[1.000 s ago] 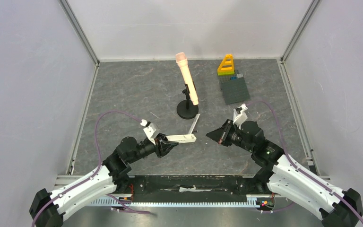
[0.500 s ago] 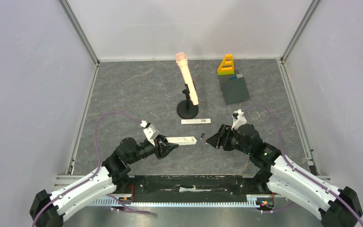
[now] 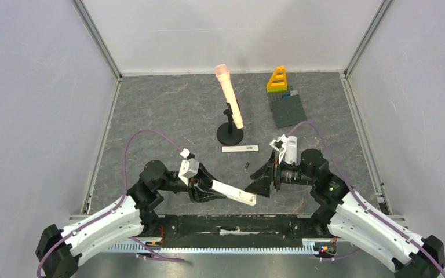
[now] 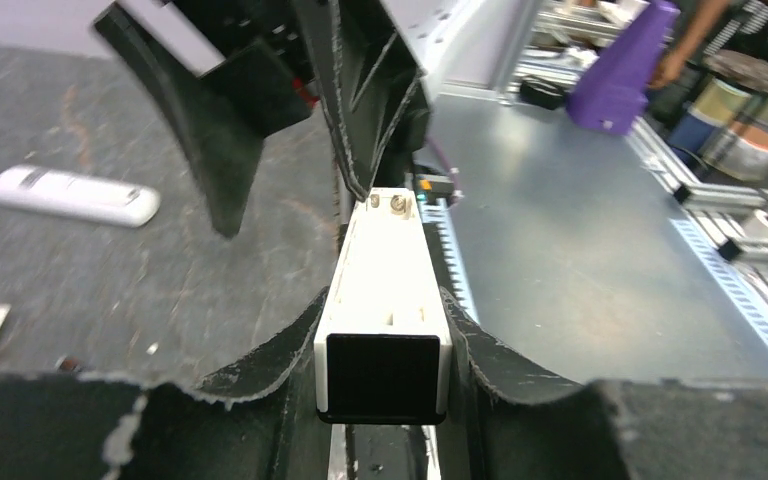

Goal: Load the batteries into the remote control
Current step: Adjust the remote control.

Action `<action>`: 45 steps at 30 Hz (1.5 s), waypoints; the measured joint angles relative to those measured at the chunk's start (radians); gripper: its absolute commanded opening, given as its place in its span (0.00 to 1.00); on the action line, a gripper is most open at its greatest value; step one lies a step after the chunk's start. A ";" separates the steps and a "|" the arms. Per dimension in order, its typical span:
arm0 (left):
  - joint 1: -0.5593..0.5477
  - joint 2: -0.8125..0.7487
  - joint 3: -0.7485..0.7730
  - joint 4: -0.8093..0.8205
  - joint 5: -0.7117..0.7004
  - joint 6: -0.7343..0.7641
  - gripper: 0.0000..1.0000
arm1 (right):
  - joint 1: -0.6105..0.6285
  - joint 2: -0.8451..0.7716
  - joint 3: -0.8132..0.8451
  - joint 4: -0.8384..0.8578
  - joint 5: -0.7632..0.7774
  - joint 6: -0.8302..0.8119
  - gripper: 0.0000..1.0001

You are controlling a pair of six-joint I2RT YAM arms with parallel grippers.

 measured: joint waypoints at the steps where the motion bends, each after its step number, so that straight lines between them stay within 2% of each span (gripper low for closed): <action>1: 0.000 0.014 0.018 0.015 0.048 -0.002 0.02 | 0.000 0.005 -0.004 0.032 -0.050 -0.005 0.86; 6: 0.000 0.064 0.071 0.046 0.181 -0.003 0.02 | 0.000 0.019 -0.036 0.204 -0.226 0.040 0.87; 11: 0.000 0.074 0.098 0.048 0.266 -0.003 0.02 | 0.006 0.019 -0.120 0.447 -0.340 0.213 0.88; 15: 0.000 0.074 0.132 0.054 0.312 -0.003 0.02 | 0.035 0.031 -0.158 0.592 -0.377 0.338 0.89; 22: 0.000 0.094 0.177 0.061 0.356 -0.001 0.02 | 0.142 0.092 -0.158 0.733 -0.380 0.443 0.85; 24: 0.000 0.113 0.193 0.060 0.360 0.005 0.02 | 0.176 0.125 -0.158 0.770 -0.378 0.475 0.80; 30: 0.000 0.137 0.216 0.055 0.365 0.025 0.02 | 0.246 0.208 -0.157 0.895 -0.371 0.580 0.47; 34: 0.000 0.134 0.220 0.046 0.365 0.042 0.03 | 0.251 0.240 -0.157 0.957 -0.360 0.648 0.32; 38: 0.000 0.115 0.227 0.045 0.362 0.056 0.21 | 0.253 0.268 -0.161 1.012 -0.344 0.722 0.21; 39: 0.000 0.111 0.227 0.040 0.359 0.056 0.33 | 0.254 0.274 -0.163 1.031 -0.341 0.734 0.18; 40: 0.000 0.108 0.228 0.036 0.354 0.057 0.70 | 0.256 0.278 -0.166 1.044 -0.338 0.745 0.17; 45: 0.000 0.087 0.227 -0.006 0.283 0.052 0.74 | 0.256 0.284 -0.178 1.067 -0.317 0.741 0.11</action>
